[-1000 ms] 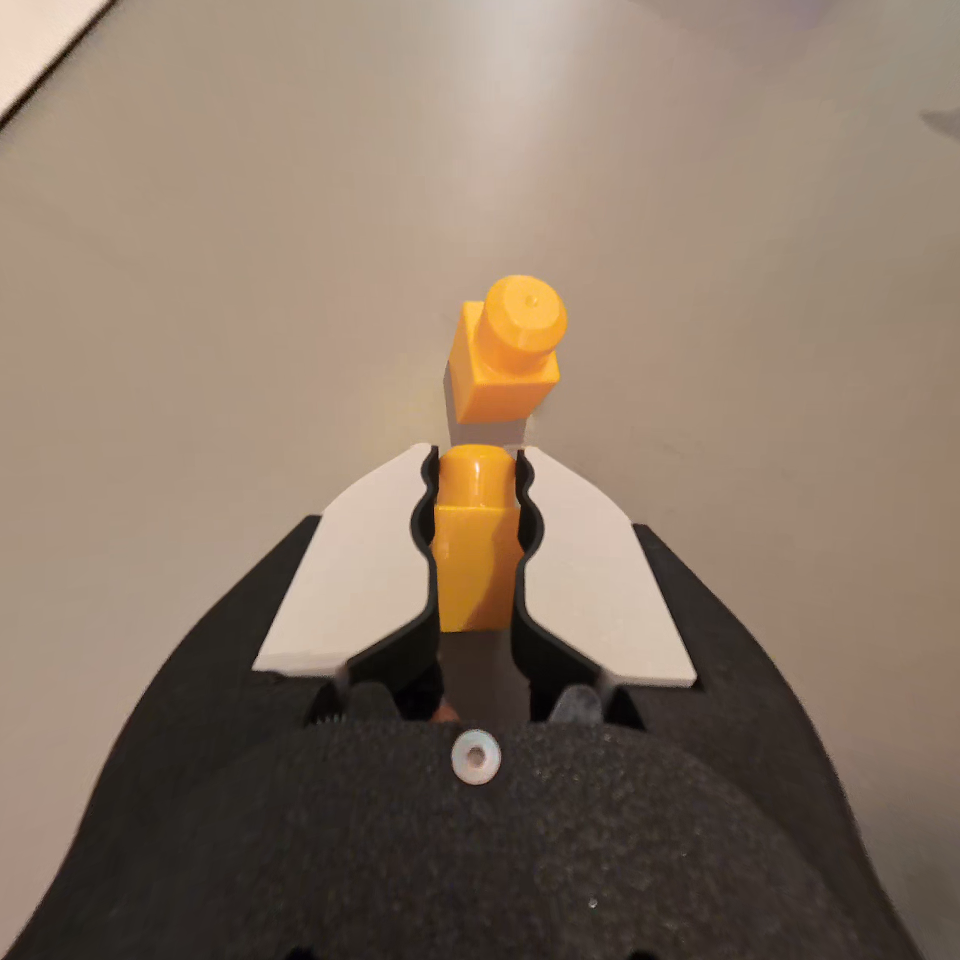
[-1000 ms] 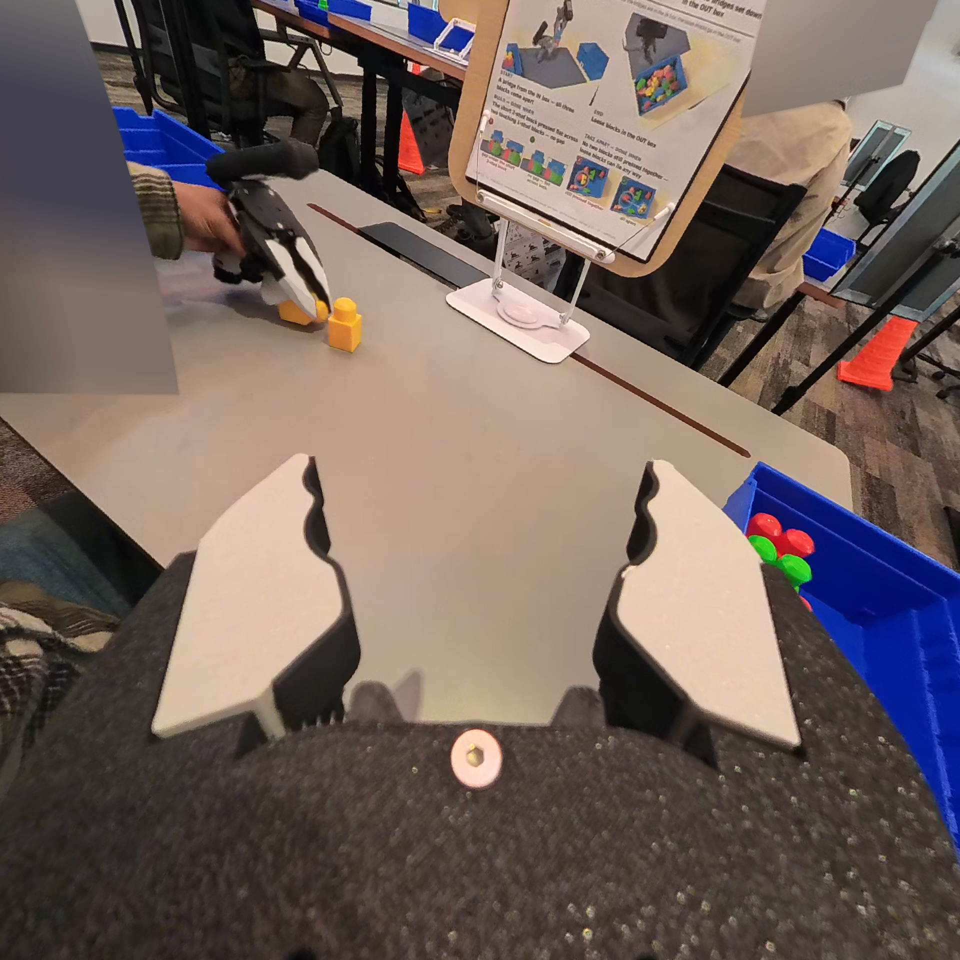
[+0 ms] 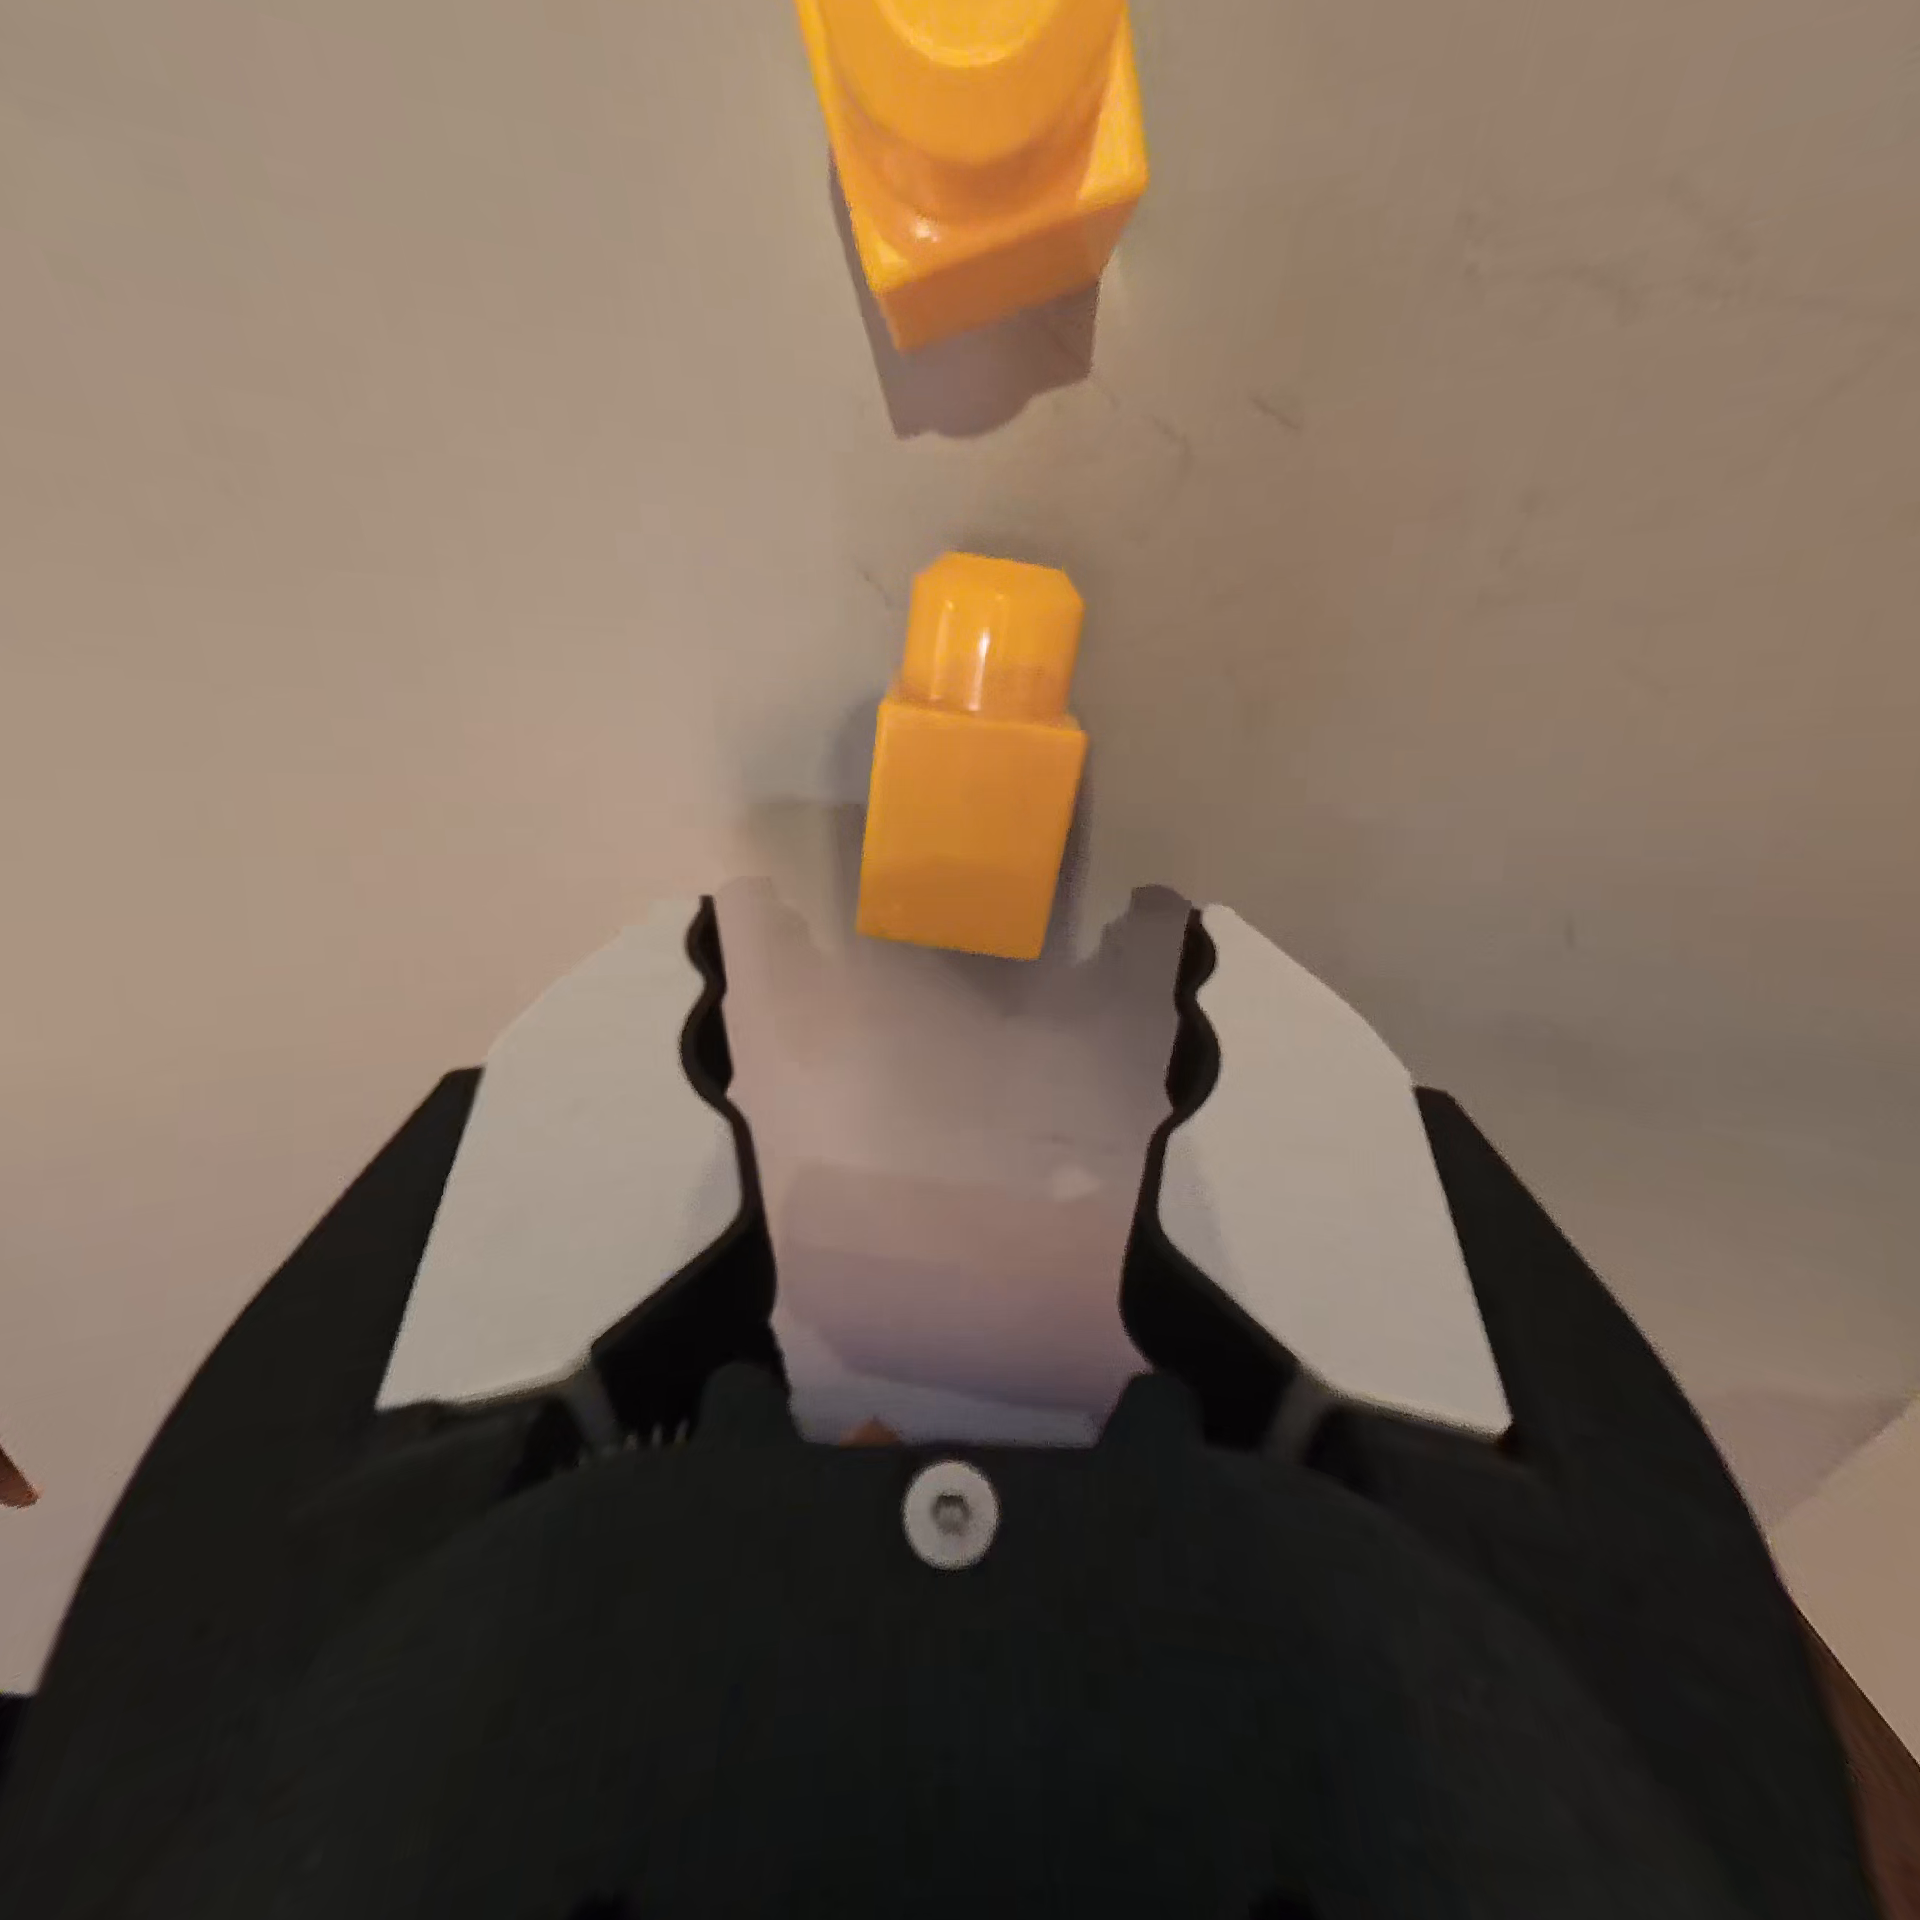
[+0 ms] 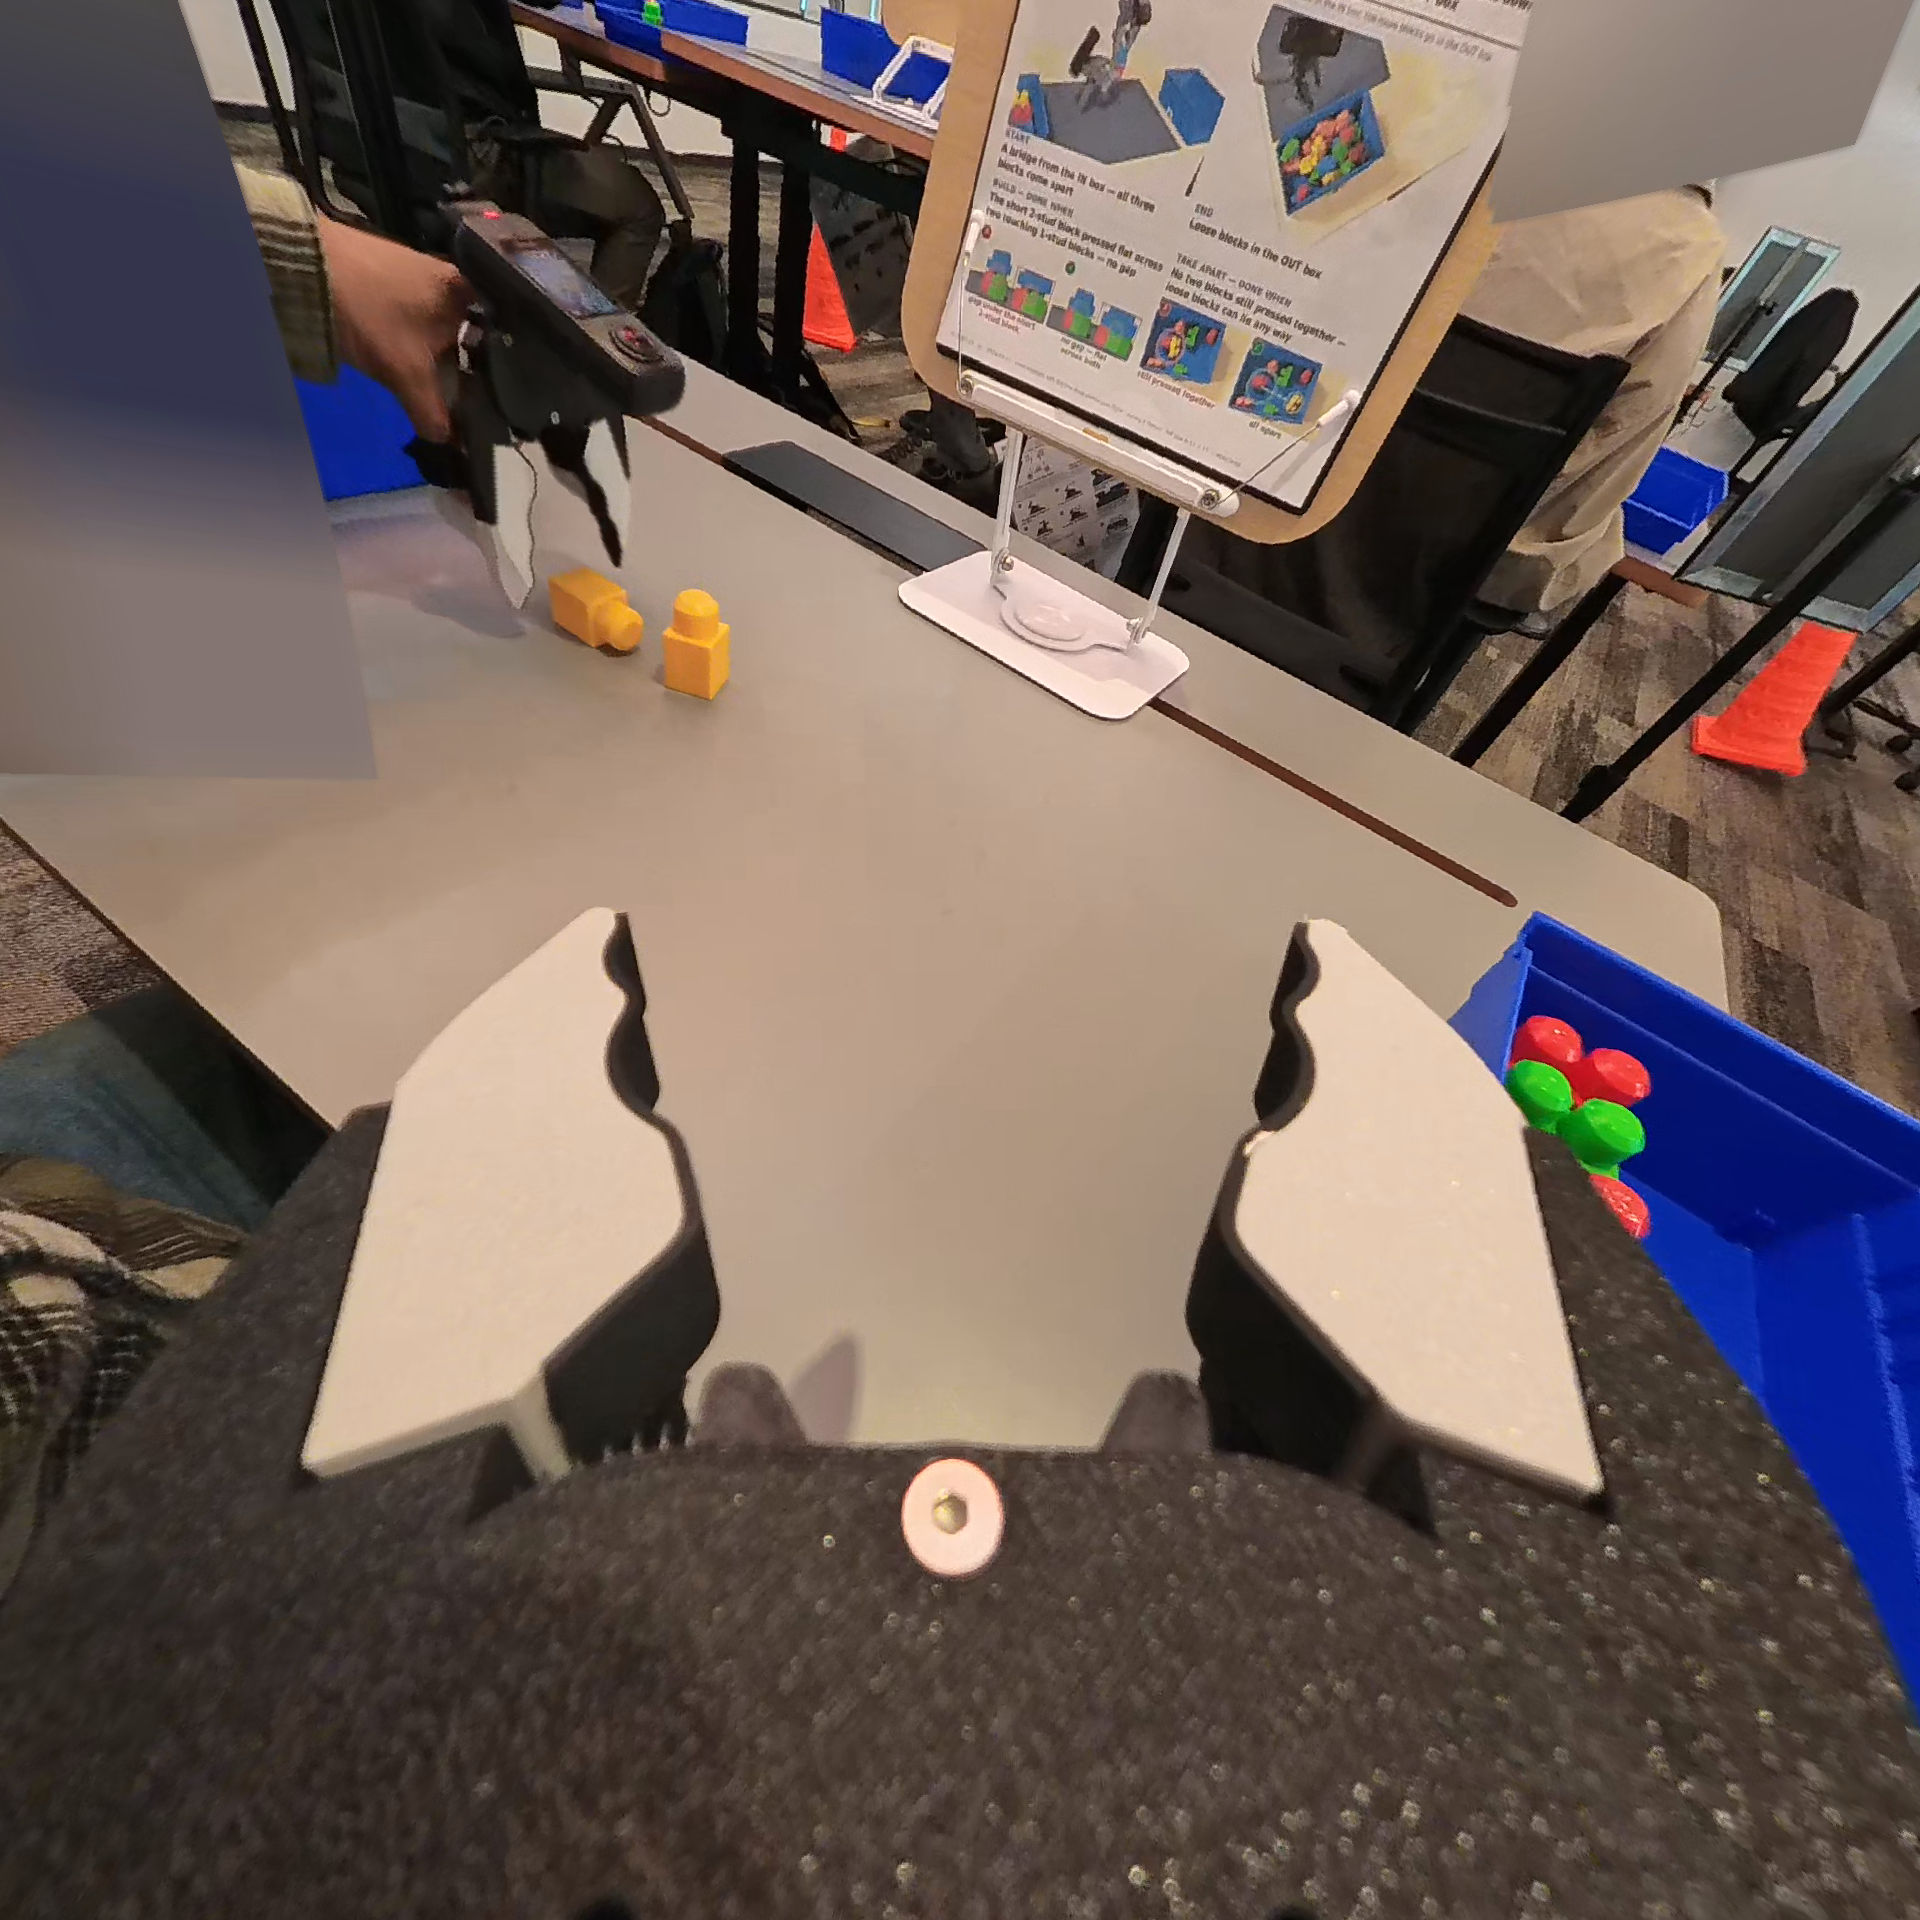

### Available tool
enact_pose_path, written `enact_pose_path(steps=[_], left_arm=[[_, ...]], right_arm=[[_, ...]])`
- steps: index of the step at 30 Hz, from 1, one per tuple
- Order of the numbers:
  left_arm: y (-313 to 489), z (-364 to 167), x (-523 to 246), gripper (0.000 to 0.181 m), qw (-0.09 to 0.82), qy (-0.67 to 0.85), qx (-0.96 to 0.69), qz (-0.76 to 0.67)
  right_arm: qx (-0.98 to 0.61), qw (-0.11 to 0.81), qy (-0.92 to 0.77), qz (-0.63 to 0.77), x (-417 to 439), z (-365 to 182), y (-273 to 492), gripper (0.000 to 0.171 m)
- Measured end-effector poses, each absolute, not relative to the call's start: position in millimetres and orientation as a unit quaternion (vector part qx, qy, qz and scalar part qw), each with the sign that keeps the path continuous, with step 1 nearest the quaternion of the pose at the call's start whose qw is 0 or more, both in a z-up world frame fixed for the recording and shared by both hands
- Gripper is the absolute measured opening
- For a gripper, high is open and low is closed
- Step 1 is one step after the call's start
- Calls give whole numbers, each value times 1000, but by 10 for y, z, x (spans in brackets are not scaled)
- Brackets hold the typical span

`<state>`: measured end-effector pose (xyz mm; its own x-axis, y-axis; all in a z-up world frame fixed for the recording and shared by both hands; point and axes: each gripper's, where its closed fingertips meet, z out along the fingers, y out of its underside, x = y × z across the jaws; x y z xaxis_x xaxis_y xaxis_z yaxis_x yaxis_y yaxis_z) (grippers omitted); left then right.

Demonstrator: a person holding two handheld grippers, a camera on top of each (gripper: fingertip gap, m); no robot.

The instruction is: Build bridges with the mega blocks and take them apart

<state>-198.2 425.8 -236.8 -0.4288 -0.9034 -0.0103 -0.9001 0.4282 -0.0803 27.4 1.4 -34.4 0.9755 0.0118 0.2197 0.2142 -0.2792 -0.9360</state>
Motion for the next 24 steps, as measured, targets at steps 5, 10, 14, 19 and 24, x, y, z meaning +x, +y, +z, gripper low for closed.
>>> enact_pose_path(steps=[5, 10, 14, 19, 24], left_arm=[[4173, -2348, -1877, 80, 32, 844, -533, -48], [3981, -2108, -1652, 65, 86, 821, -538, -170], [3717, -1163, -1252, 79, 237, 694, -524, -434], [3856, 182, -1322, 136, 467, 437, -419, -644], [3687, 453, -1549, 89, 473, 425, -346, -690]], right_arm=[[-795, 596, -69, -86, 280, -340, -3, 114], [-794, 599, -65, -87, 292, -345, -35, 114], [-792, 602, -59, -85, 318, -351, -47, 114], [-790, 604, -71, -73, 247, -368, 38, 114], [-786, 609, -74, -75, 215, -333, 18, 115]])
